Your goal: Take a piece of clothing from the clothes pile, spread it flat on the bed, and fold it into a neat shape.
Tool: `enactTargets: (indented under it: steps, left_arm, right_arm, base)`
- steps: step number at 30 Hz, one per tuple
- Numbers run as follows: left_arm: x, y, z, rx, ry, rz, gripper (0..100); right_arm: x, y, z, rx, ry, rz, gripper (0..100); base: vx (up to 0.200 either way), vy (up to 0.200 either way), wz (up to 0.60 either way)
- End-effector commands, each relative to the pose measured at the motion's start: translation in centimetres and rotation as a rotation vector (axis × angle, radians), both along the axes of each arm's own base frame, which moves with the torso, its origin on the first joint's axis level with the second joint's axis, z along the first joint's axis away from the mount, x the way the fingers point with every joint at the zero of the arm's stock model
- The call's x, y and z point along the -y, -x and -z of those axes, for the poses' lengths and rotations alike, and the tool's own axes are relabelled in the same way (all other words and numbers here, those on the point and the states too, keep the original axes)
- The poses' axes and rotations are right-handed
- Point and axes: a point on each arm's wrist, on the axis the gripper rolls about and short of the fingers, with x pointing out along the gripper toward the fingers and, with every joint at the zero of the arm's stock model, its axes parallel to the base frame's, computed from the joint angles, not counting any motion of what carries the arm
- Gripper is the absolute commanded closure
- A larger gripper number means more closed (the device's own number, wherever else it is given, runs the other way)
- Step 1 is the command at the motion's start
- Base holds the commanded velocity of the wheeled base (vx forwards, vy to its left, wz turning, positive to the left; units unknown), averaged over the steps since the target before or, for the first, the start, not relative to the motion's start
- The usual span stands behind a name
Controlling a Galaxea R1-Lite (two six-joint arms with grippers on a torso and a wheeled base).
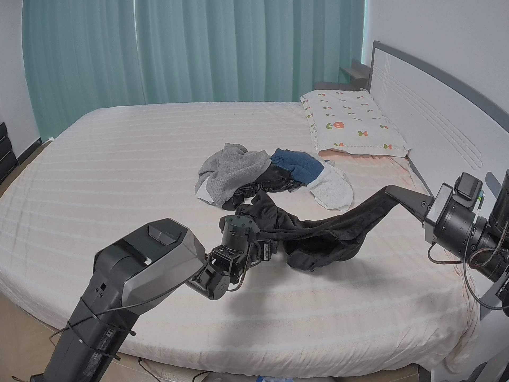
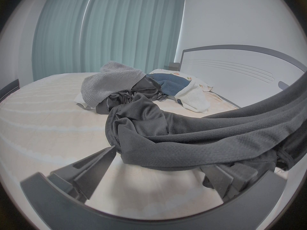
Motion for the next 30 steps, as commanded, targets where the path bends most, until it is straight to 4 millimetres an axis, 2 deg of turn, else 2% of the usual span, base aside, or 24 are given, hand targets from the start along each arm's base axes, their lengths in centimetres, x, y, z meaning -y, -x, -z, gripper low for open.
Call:
enactTargets:
  steps: [1,4,7,8,11,14,17,18,19,20,21,22,23,26,30]
  left_arm:
    - [-0.7,-0.4,0.4,-0.001,0.006,-0.018,100]
    - [-1.0,0.2,0.4,-0.034,0.059,-0.045,100]
    - [-1.9,1.6,-2.0,-0.069,0.114,-0.067,100]
    - [-1.9,1.6,-2.0,-0.069,0.114,-0.067,100]
    - [-3.6,3.8,-6.0,-0.090,0.177,-0.092,100]
    - [-4.9,5.6,-8.9,-0.093,0.224,-0.116,100]
    - [-6.3,7.9,-13.6,-0.061,0.339,-0.140,100]
    - [-6.4,8.1,-14.0,-0.061,0.350,-0.141,100]
    - [-7.3,9.3,-16.4,-0.054,0.416,-0.161,100]
    - [-7.3,9.3,-16.4,-0.054,0.416,-0.161,100]
    - [-8.0,10.4,-18.2,-0.062,0.465,-0.177,100]
    - [-8.0,10.4,-18.2,-0.062,0.465,-0.177,100]
    - [-9.1,12.5,-20.7,-0.088,0.546,-0.202,100]
    - [-10.1,14.3,-21.5,-0.110,0.584,-0.220,100]
    - [-10.6,15.7,-19.6,-0.169,0.530,-0.230,100]
  right_arm:
    - [0.0,-0.1,0.2,-0.007,0.003,0.002,100]
    - [0.0,-0.1,0.3,-0.010,0.004,0.002,100]
    - [0.2,-0.2,0.4,-0.017,0.008,0.008,100]
    - [0.2,-0.2,0.4,-0.017,0.008,0.008,100]
    - [0.2,-0.7,0.9,-0.037,0.018,0.020,100]
    - [0.2,-1.4,1.8,-0.069,0.033,0.028,100]
    - [0.7,-2.9,2.9,-0.113,0.051,0.069,100]
    - [0.7,-3.0,3.0,-0.118,0.053,0.072,100]
    - [0.8,-3.5,3.2,-0.121,0.055,0.087,100]
    - [0.8,-3.5,3.2,-0.121,0.055,0.087,100]
    - [1.3,-4.2,2.9,-0.097,0.043,0.124,100]
    - [1.3,-4.2,2.9,-0.097,0.043,0.124,100]
    - [3.0,-4.9,1.6,-0.017,0.001,0.213,100]
    - [4.1,-4.9,0.6,0.046,-0.024,0.256,100]
    - [4.0,-4.2,0.0,0.074,-0.033,0.250,100]
  base:
    - [0.000,0.000,0.00]
    - [0.000,0.000,0.00]
    - [0.000,0.000,0.00]
    - [0.000,0.000,0.00]
    - [0.000,0.000,0.00]
    - [0.000,0.000,0.00]
    - [0.000,0.000,0.00]
    - [0.000,0.000,0.00]
    - [0.000,0.000,0.00]
    - [0.000,0.000,0.00]
    - [0.000,0.000,0.00]
    - [0.000,0.000,0.00]
    - [0.000,0.000,0.00]
    - [0.000,0.000,0.00]
    - [0.000,0.000,0.00]
